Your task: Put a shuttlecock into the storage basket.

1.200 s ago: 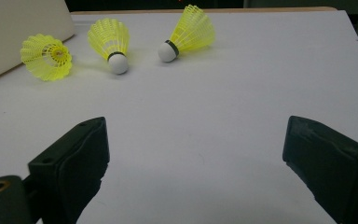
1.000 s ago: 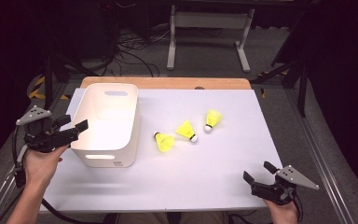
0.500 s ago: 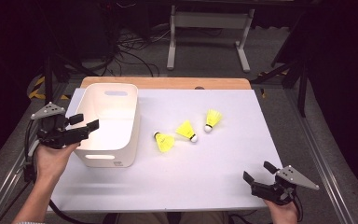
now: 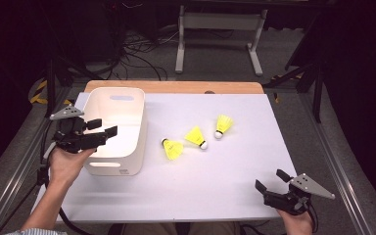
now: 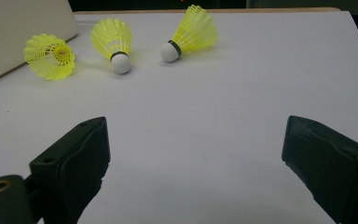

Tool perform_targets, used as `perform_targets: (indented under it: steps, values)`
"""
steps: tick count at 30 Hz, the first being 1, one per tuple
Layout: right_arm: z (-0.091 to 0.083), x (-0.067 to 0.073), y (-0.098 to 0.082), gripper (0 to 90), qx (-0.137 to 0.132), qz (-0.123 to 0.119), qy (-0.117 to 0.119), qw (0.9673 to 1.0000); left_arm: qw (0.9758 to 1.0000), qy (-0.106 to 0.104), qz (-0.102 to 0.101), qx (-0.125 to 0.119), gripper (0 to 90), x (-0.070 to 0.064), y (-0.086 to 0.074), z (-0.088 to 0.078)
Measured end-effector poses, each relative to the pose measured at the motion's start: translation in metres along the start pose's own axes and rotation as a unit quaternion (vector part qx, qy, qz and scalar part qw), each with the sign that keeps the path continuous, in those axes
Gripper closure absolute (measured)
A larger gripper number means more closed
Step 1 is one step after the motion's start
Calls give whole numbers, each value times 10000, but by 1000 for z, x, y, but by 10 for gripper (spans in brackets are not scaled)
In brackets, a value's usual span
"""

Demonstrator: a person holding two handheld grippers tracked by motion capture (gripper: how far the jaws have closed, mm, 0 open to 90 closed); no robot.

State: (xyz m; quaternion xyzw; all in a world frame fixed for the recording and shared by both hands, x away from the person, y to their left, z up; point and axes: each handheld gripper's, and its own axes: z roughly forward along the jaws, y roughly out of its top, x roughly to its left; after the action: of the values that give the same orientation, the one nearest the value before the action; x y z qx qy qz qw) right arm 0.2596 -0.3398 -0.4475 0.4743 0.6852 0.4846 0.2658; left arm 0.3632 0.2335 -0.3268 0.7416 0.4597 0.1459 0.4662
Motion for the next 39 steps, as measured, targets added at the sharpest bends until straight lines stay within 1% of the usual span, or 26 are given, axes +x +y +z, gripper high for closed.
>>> perform_targets:
  steps: [7,10,15,18,21,22,24,25,28,30,33,34,35,36,37,39]
  values:
    - [0,0,0,83,10,-35,7,10000,9997,-153,112,184,324,-9,7,11]
    - [0,0,0,83,13,-30,9,10000,9995,-197,130,230,328,-12,9,14]
    - [0,0,0,83,17,-25,15,10000,9984,-360,219,381,340,-17,14,21]
    - [0,0,0,83,19,-12,21,10000,9976,-467,208,469,345,-20,16,26]
    - [0,0,0,83,17,-30,23,10000,9970,-470,279,552,347,-24,19,30]
    - [0,0,0,83,19,-25,25,10000,9967,-502,293,567,348,-25,19,31]
    - [1,0,0,83,25,13,55,10000,9963,-498,360,598,351,-29,22,34]
    - [1,0,0,83,33,49,87,9999,9960,-522,378,621,353,-31,23,35]
    - [1,0,0,83,76,24,80,9999,9950,-591,425,683,368,-35,26,38]
    - [2,0,0,83,76,40,101,9999,9944,-605,510,702,375,-38,28,40]
    - [2,0,0,82,74,92,140,9998,9934,-677,568,734,387,-42,31,43]
    - [2,0,0,82,82,102,148,9998,9930,-714,557,759,390,-43,31,44]
    - [2,0,0,83,88,108,148,9998,9924,-726,622,776,392,-44,33,45]
    - [2,1,0,87,85,96,143,9998,9919,-755,602,828,395,-46,33,47]
    - [2,1,0,87,85,96,143,9998,9919,-755,602,828,397,-46,33,47]
    - [2,1,0,88,103,92,160,9998,9907,-780,669,893,398,-49,36,51]
